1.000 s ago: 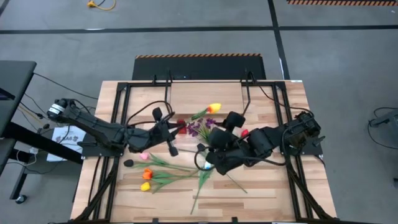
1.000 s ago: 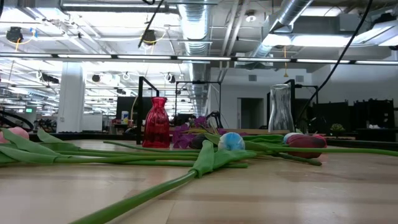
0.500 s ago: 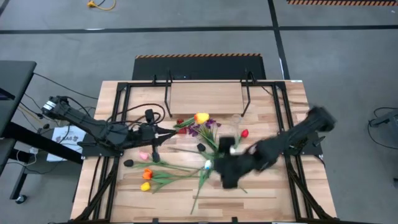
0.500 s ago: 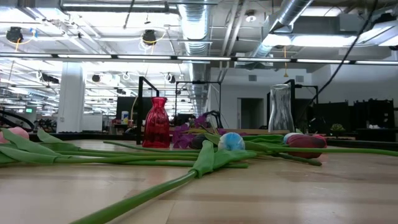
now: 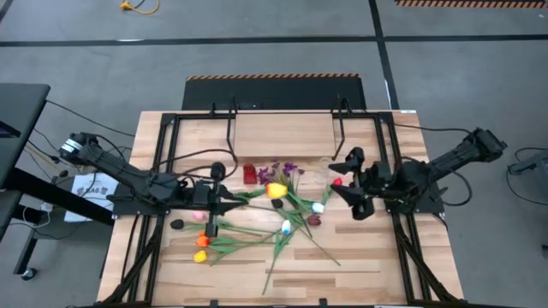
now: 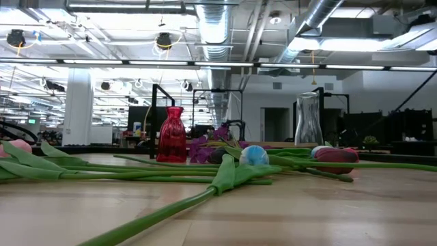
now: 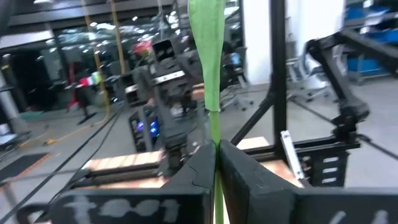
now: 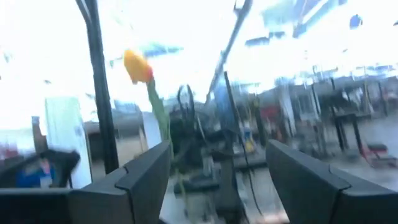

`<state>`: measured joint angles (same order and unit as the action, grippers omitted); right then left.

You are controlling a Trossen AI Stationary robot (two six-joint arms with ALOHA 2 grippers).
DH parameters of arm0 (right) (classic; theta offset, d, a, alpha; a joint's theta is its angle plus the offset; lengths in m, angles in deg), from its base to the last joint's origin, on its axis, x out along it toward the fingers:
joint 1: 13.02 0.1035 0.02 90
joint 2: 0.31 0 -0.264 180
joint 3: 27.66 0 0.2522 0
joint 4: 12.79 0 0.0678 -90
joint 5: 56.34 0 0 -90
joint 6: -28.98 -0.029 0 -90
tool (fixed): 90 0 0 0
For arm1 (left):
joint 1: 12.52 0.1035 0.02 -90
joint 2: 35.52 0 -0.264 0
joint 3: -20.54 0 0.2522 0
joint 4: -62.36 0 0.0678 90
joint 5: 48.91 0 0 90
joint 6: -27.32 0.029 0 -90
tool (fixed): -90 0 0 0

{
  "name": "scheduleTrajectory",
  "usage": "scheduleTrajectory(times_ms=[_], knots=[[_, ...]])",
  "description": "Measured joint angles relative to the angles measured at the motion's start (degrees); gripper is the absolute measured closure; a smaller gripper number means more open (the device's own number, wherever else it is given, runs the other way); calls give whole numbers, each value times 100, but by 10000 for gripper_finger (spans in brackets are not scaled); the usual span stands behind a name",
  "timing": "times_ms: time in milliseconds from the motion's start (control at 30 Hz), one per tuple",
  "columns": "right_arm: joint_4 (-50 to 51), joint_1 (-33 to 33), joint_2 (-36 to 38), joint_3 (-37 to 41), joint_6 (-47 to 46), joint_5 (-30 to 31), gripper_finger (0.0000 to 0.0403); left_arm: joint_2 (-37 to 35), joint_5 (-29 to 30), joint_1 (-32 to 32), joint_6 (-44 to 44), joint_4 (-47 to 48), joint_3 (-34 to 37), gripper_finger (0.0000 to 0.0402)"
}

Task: Pick and place flowers into a vace then onto a shelf
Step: Put the yellow flower into the transparent vase

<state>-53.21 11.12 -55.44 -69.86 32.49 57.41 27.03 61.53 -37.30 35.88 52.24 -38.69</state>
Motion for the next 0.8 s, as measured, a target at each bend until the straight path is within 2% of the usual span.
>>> scheduleTrajectory(times_ms=[100,267,433,800], knots=[[-335,2,-196,240,-34,-18,148,343,-124,9,20,-426,0,401],[-642,2,-909,58,144,-366,148,944,-299,166,39,-1022,0,400],[-1277,106,-1786,-381,693,-684,148,1412,-529,353,-332,-1379,0,400],[-1274,111,-2941,-1667,1345,-741,148,1920,-654,391,-558,-1745,0,400]])
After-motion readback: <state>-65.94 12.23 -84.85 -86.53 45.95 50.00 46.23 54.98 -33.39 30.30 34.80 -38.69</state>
